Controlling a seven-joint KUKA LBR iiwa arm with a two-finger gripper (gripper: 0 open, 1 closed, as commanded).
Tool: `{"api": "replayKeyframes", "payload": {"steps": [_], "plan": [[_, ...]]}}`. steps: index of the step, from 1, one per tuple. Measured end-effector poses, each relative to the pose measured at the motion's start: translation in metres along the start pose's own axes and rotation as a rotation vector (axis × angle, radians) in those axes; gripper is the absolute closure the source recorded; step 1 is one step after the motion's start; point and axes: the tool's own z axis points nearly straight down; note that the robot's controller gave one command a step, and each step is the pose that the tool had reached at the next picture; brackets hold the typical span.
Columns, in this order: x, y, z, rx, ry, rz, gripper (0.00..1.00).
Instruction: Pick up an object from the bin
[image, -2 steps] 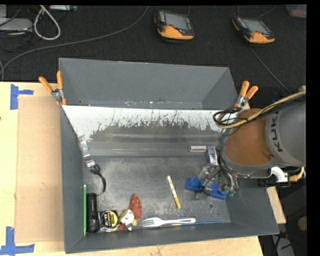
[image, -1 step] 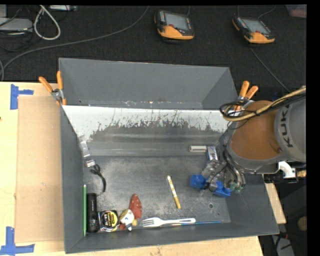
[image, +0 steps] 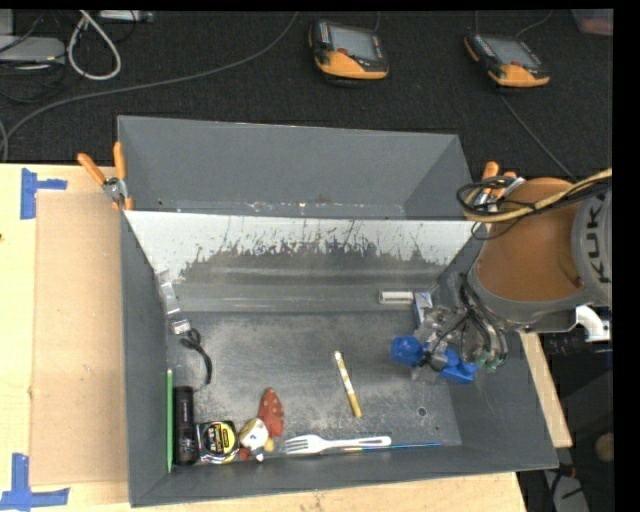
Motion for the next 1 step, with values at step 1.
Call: {"api": "replayKeyframes", "payload": {"steps": [1], "plan": [[0.0013,0.0000,-0.0348,0.000,0.001,0.000,1.00]]}}
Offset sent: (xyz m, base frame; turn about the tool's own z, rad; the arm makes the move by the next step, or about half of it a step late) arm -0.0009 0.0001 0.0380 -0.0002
